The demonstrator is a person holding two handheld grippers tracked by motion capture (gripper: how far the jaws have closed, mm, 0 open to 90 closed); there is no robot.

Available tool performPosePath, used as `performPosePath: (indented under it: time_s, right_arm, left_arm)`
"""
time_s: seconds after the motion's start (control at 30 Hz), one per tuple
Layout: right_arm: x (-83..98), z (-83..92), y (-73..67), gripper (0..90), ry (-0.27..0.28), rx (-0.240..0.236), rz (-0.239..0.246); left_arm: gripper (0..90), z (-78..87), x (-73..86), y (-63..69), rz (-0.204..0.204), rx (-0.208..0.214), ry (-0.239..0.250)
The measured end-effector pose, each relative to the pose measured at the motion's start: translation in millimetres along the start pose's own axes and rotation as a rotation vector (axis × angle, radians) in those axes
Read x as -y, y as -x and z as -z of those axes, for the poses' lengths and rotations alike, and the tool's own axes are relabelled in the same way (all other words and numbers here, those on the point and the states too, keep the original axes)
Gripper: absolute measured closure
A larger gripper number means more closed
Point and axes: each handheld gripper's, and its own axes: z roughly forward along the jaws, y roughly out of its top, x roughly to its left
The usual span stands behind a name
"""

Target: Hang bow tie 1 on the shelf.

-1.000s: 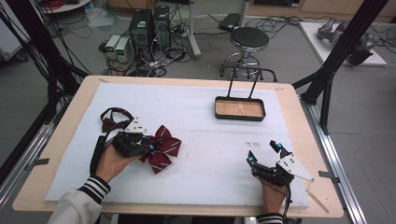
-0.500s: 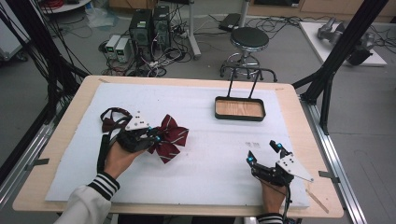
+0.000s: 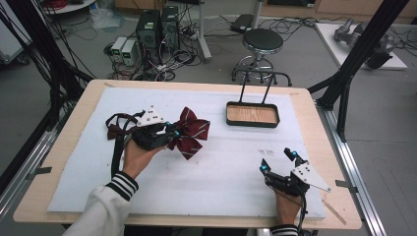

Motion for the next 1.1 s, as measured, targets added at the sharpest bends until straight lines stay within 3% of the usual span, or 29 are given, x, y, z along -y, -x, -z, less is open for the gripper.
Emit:
performPosePath:
  time_s: [0.27,0.77,1.1]
  right_arm:
    - [0.1,0.1,0.6,9.8,0.004,0.003,-0.004]
    - [0.1,0.2,1.5,9.8,0.007,0.001,-0.015]
    - [0.2,0.2,1.6,9.8,0.006,0.000,-0.016]
  left_arm:
    - [73.9,-14.2,-14.4,2.5,0.018,0.029,0.033]
    - [73.9,-43.7,-69.0,15.8,-0.061,0.059,0.041]
    - [73.9,-61.5,-88.1,15.3,-0.076,0.068,0.039]
